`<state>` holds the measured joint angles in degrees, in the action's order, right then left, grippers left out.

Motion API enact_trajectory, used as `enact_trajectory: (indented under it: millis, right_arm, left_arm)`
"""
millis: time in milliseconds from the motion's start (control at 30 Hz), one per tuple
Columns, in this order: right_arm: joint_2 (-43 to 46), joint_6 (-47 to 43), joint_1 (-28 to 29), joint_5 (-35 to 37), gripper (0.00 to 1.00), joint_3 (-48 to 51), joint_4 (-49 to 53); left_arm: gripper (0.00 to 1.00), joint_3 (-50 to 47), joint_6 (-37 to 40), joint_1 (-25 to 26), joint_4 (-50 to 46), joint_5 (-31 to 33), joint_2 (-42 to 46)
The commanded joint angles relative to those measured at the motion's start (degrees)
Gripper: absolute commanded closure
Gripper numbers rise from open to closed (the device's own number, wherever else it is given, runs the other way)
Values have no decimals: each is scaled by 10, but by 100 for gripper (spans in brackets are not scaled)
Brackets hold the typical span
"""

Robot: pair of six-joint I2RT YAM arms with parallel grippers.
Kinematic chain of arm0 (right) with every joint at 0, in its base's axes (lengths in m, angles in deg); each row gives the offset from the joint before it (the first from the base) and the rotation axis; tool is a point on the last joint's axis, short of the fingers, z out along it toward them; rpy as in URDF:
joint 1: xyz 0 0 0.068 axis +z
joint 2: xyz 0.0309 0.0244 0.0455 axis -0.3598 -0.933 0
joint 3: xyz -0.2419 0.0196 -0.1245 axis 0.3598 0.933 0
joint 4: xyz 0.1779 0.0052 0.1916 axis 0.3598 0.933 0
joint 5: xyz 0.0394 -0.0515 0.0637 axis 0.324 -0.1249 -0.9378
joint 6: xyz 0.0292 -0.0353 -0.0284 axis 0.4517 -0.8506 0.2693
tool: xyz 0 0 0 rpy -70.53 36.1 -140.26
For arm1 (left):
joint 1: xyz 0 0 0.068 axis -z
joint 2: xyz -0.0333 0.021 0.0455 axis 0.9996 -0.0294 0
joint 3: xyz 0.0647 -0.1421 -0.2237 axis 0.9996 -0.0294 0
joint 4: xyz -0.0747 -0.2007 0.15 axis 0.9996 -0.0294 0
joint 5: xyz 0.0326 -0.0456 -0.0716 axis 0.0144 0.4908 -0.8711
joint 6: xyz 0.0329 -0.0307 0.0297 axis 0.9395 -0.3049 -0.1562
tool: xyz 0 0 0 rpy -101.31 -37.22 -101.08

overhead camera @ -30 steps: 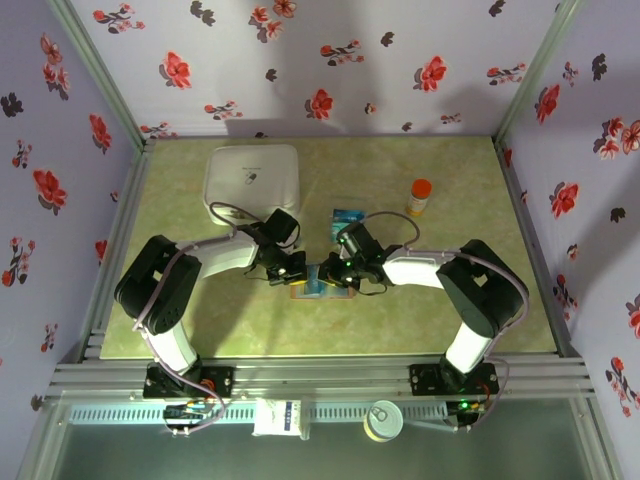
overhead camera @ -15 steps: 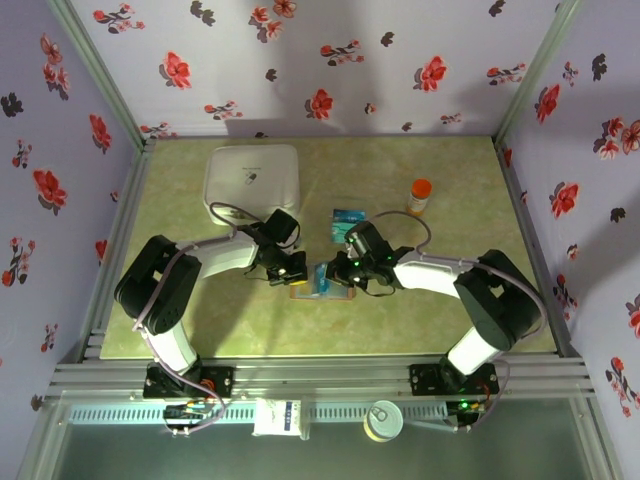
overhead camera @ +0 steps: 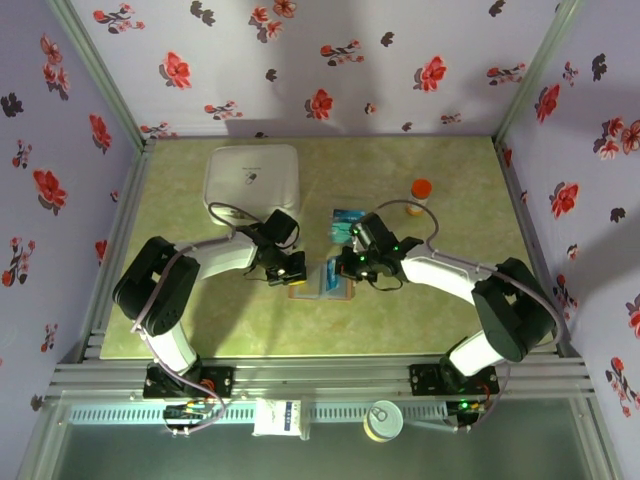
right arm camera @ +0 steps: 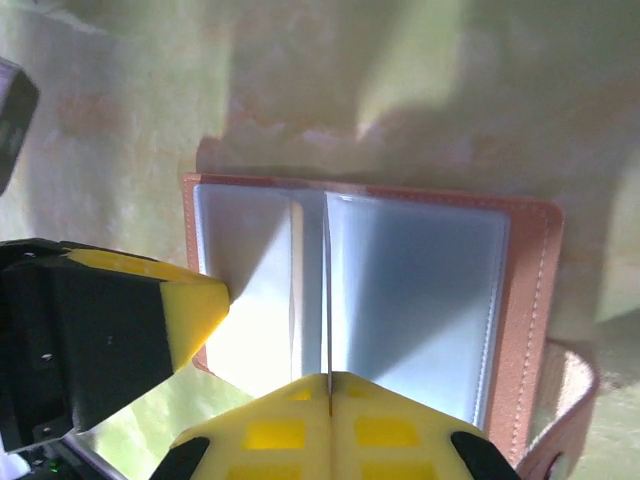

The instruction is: Take the credit cards out of the card holder

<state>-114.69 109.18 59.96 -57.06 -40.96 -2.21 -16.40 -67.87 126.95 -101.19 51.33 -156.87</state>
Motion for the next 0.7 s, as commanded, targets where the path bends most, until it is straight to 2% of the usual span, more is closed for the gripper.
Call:
enact_trajectory:
  millis: [0, 167, 433, 667]
  right_arm:
    - [16, -88, -5, 45, 95, -53, 88]
    - [11, -210, -8, 67, 95, -107, 161]
    - [-21, -471, -20, 95, 95, -210, 254]
    - [-63, -707, -27, 108, 95, -288, 309]
  left_arm:
    - [98, 1, 8, 1, -20, 18, 13]
    - [94, 8, 12, 0, -30, 21, 28]
    - [82, 8, 18, -3, -50, 37, 61]
    - [79, 2, 20, -7, -72, 54, 88]
